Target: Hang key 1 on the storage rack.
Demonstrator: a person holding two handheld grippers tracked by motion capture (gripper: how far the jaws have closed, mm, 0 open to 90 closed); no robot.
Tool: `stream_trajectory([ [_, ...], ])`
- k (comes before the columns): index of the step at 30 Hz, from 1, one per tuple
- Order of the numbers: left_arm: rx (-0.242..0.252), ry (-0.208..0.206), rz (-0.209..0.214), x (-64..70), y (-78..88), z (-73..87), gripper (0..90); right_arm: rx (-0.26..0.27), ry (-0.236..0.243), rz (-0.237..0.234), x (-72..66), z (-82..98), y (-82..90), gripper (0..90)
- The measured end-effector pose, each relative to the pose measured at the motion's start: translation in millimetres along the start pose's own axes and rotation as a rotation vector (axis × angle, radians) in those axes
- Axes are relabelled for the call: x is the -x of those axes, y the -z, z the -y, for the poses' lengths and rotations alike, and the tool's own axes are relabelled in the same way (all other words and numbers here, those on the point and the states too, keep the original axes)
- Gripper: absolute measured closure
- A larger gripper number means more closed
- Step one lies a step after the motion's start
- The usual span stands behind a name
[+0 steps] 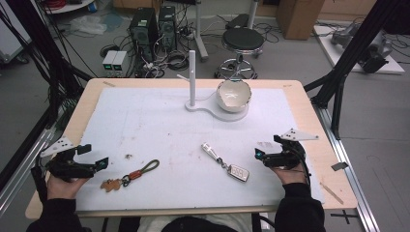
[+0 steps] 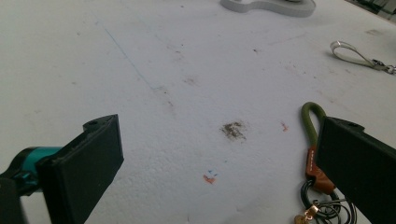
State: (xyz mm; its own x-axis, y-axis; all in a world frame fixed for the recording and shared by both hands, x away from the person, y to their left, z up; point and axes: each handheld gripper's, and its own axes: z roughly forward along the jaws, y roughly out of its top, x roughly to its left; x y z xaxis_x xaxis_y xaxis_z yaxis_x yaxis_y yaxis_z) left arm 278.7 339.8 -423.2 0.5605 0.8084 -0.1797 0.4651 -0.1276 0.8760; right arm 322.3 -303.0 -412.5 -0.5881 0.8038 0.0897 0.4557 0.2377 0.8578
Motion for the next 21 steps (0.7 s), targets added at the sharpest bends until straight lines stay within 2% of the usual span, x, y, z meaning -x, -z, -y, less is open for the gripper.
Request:
stream_trajectory([
  [7, -0.002, 0.000, -0.007, 0.6, -0.2, -0.3, 1.7, -0.014, -0.001, -0.001, 1.1, 0.3, -2.9, 1.1],
  [12, 0.003, -0.001, 0.011, 2.9, 0.1, -1.6, 1.7, -0.009, -0.005, 0.002, 0.8, 0.3, -1.7, 1.1],
  [21, -0.013, -0.018, 0.017, 8.9, -4.5, -5.3, 1.7, -0.011, -0.004, -0.004, 1.0, 0.6, -3.0, 1.1],
])
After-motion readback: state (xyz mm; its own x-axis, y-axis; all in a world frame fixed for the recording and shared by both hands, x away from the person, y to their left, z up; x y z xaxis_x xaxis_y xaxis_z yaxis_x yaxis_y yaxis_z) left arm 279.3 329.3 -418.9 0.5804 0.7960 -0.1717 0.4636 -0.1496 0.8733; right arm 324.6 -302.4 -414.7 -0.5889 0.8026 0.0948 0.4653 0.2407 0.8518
